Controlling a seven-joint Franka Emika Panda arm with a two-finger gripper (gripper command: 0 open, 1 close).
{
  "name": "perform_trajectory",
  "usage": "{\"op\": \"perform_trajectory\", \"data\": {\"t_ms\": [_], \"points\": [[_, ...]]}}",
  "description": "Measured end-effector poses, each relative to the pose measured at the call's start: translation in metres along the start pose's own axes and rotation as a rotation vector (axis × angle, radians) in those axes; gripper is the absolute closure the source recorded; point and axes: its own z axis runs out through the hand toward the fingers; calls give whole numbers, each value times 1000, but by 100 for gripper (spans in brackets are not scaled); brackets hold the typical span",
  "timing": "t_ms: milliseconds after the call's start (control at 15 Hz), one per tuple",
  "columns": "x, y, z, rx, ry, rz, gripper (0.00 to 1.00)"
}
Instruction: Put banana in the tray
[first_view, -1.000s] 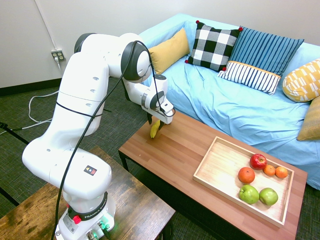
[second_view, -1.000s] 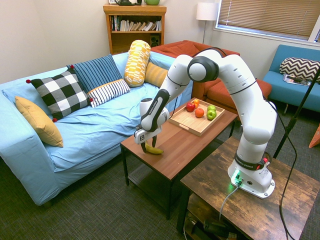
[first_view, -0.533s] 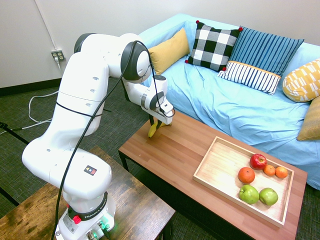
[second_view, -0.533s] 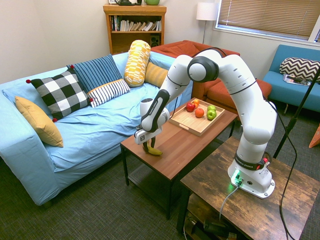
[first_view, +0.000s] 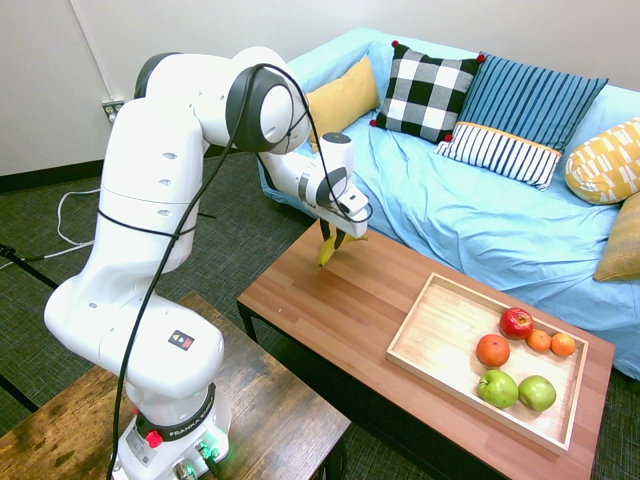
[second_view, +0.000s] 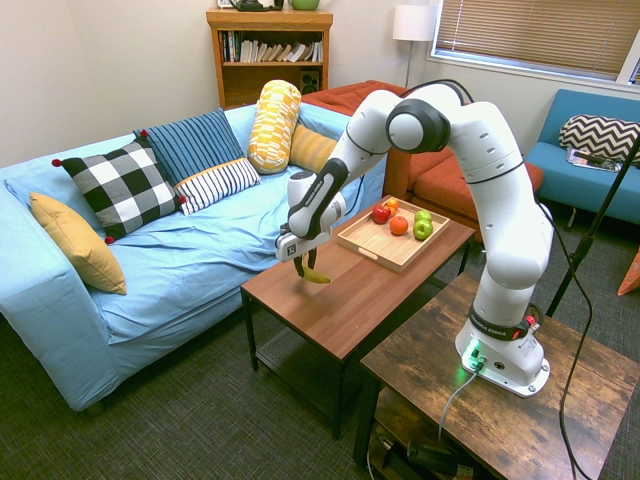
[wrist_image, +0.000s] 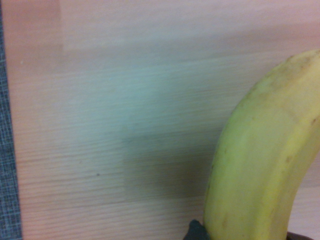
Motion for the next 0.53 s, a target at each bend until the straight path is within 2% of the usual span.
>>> {"op": "perform_trajectory", "data": {"t_ms": [200,533], "points": [[39,39,-28,-7,36,63,100],[123,125,-38,-13,53,169,100]]}}
